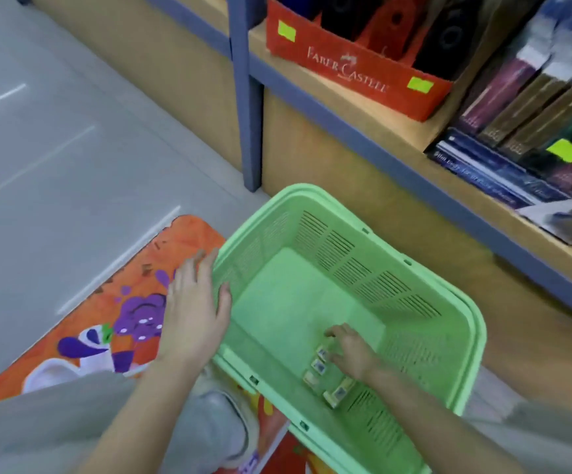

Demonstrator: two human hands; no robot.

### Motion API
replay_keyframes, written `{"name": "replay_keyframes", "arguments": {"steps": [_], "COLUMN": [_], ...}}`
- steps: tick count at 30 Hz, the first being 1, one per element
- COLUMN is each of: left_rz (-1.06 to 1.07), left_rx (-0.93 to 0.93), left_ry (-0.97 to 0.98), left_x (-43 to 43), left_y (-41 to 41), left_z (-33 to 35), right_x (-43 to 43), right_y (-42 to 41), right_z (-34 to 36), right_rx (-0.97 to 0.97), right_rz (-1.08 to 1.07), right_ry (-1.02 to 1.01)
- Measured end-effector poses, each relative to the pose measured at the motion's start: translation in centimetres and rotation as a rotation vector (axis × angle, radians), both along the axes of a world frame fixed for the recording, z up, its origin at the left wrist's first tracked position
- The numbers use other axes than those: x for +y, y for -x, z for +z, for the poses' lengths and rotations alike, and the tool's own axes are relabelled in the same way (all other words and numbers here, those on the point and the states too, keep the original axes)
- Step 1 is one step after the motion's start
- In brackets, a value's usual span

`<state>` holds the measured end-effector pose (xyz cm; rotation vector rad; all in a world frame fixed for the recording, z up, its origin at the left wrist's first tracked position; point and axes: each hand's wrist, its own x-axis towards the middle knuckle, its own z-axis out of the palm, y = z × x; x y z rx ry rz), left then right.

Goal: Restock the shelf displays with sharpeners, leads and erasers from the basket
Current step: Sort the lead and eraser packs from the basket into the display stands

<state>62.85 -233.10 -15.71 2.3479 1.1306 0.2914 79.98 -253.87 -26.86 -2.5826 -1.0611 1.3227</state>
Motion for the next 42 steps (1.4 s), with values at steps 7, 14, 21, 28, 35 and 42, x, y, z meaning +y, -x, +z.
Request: {"name": "replay_keyframes", "arguments": {"steps": [7, 14, 21, 28, 35, 42], "left_rz": [0.097, 0.173, 0.178, 0.159, 0.397, 0.652], "left_rx": [-0.007, -0.034, -0.04, -0.219, -0.468, -0.688], "left_ry": [0.039, -0.011, 0.031, 0.071, 1.101, 1.606], "left_x": [0.3, 0.2, 0.2, -0.1, -5.0, -5.3], "left_y": [0.5, 0.4, 0.4, 0.5, -3.2, -4.2], "left_z": [-2.6, -3.5, -3.9, -3.0, -0.5, 0.3], "right_x": [-0.7, -0.2, 0.3, 2.6, 7.8, 7.4], "right_y": [2.8, 3.9, 4.8, 4.0, 3.7, 4.5], "right_z": [-6.3, -7.4, -7.8, -5.0, 8.1, 14.5], "right_rx": [0.091, 0.264, 0.311, 0.339, 0.162, 0.319], "right_rz": [0.005, 0.032, 0.124, 0.018, -0.384, 0.114], "right_ry": [0.116, 0.124, 0.183, 0.1, -0.583, -0.308]}}
